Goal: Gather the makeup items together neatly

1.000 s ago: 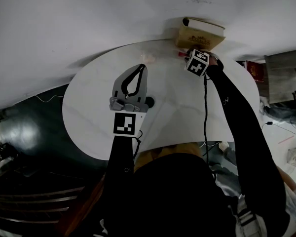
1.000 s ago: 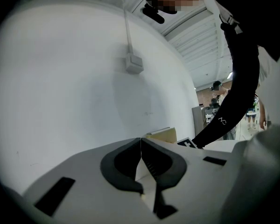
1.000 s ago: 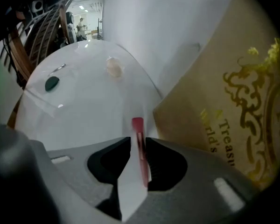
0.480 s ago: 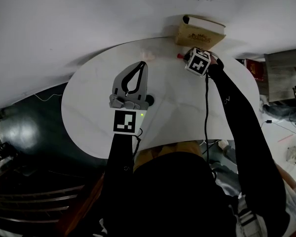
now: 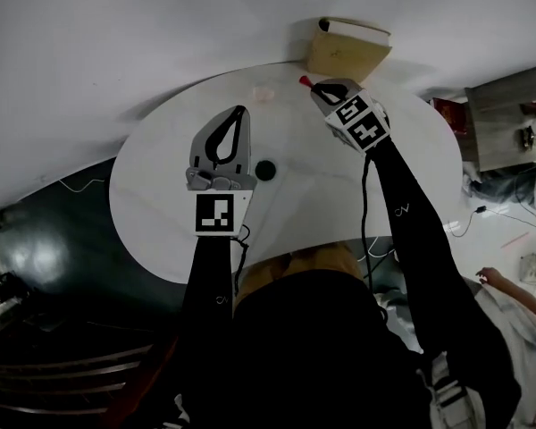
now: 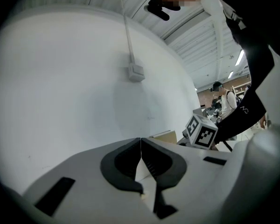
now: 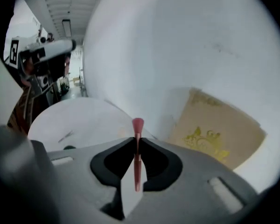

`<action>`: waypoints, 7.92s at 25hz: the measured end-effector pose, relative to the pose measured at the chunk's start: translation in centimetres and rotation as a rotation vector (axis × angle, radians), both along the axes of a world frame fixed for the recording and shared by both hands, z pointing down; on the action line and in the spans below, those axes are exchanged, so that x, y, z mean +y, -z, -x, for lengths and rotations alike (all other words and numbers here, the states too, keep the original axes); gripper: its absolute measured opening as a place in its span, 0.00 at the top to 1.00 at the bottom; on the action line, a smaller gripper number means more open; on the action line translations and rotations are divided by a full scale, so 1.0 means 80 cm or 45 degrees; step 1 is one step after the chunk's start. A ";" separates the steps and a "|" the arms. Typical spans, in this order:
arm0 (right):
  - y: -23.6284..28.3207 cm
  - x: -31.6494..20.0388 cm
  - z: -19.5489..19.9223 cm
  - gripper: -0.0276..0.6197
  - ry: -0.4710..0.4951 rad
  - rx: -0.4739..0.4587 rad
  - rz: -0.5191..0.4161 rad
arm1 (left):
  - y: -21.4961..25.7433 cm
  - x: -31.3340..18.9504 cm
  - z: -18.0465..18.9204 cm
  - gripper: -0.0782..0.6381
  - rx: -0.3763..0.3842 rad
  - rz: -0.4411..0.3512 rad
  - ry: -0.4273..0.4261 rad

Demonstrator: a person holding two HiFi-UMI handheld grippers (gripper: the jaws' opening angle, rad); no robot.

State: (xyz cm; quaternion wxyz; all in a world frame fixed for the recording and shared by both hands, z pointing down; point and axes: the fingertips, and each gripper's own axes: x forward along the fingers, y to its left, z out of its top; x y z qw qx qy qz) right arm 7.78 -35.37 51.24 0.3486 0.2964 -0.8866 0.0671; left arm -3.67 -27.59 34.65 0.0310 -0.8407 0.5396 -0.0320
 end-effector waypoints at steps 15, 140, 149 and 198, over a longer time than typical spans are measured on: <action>0.176 0.140 -0.023 0.88 -0.506 -0.530 -0.359 | 0.036 0.073 0.005 0.88 0.012 -0.103 -0.020; -0.006 -0.009 0.139 0.87 0.290 0.008 -0.139 | 0.026 0.014 0.097 0.88 0.026 -0.036 0.175; 0.105 0.051 0.088 0.87 -0.134 -0.393 -0.262 | 0.041 0.036 0.085 0.88 -0.034 -0.087 0.128; -0.106 0.202 -0.088 0.85 -0.704 -0.122 0.207 | 0.062 0.118 -0.011 0.88 -0.059 -0.106 -0.019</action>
